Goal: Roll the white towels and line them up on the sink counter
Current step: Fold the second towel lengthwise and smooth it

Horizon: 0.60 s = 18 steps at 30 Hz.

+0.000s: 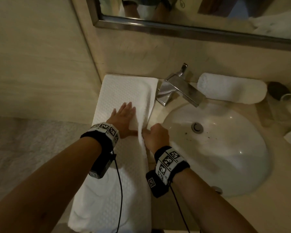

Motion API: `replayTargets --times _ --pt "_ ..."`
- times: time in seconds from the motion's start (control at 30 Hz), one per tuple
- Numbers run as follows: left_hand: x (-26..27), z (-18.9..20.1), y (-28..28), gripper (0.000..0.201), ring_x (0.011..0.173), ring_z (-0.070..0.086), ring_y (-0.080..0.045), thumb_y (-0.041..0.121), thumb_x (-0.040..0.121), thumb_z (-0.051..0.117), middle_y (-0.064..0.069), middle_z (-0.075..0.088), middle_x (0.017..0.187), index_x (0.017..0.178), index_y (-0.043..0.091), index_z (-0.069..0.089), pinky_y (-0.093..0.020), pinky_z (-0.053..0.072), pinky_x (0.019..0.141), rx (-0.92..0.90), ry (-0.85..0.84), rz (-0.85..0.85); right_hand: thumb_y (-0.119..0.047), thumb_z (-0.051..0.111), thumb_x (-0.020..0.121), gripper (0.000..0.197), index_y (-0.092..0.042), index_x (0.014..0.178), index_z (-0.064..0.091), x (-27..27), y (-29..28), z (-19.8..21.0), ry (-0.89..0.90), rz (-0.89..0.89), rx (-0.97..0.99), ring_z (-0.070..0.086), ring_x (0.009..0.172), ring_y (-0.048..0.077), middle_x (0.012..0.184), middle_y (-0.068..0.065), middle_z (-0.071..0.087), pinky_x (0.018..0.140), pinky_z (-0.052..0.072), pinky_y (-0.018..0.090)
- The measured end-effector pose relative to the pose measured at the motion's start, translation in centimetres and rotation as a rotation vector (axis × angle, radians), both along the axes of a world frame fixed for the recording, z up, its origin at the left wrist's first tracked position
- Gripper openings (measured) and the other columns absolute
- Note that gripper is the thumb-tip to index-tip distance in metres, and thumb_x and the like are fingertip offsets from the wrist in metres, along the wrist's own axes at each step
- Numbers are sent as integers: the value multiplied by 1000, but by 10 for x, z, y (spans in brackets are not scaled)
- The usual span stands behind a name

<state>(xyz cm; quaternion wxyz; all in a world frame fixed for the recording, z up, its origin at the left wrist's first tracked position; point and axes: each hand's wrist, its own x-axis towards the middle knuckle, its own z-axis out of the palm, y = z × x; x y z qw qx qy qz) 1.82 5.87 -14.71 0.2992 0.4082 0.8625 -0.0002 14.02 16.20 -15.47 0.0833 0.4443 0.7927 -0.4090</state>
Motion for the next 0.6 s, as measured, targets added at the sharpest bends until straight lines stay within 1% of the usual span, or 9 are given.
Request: replayTargets --times 0.1,0.17,0.2,0.23,0.3,0.37,0.43,0.5,0.6 --pt "0 1 0 96 146 -18 -19 53 88 53 -3 -20 159 153 18 -9 -44 -4 119 3 22 -10 -46 50 91 49 -2 105 67 -2 -10 5 33 37 -151 67 94 30 99 14 71 85 53 33" --pt "1 0 -1 98 146 -18 -19 57 87 53 -2 -21 159 153 18 -9 -44 -4 119 6 23 -10 -40 48 95 48 0 114 65 1 -11 9 17 46 -286 63 106 35 113 19 68 95 51 40" --pt "1 -1 -1 101 146 -18 -18 60 86 53 -2 -21 159 153 19 -9 -44 -4 119 7 20 -6 -36 50 96 46 1 119 62 5 -10 10 14 43 -344 60 112 35 119 20 64 96 48 38" --pt "1 -2 -1 103 146 -18 -18 62 84 54 -1 -21 159 153 20 -9 -44 -5 119 6 20 -1 -33 54 94 43 1 120 62 9 -8 12 21 29 -392 59 113 34 120 18 64 93 47 37" --pt "1 -4 -1 106 146 -18 -17 65 81 56 1 -21 159 153 21 -9 -43 -5 120 5 26 14 -25 68 86 36 0 112 66 18 -4 14 36 -32 -428 63 101 29 108 13 66 82 48 35" --pt "1 -5 0 107 146 -18 -16 66 80 57 2 -20 159 153 22 -9 -43 -5 120 11 29 31 -15 73 78 24 -4 100 68 28 -1 16 49 -50 -458 65 97 29 100 11 68 84 51 40" --pt "1 -6 0 107 146 -17 -16 65 80 57 2 -19 159 152 23 -9 -43 -5 118 12 37 43 -6 72 77 12 -11 86 66 40 1 18 53 -69 -552 66 92 27 91 8 69 87 53 41" --pt "2 -4 1 106 146 -16 -17 64 81 57 2 -19 159 153 22 -8 -43 -5 118 18 44 45 -4 72 79 14 -12 86 64 55 -2 21 54 -102 -694 65 86 26 91 10 68 80 55 38" --pt "3 -1 2 106 147 -15 -18 65 80 57 1 -18 160 153 22 -8 -45 -2 120 -1 53 46 -11 74 80 17 -12 93 64 77 -11 14 38 -73 -671 68 83 26 95 9 69 68 56 32"
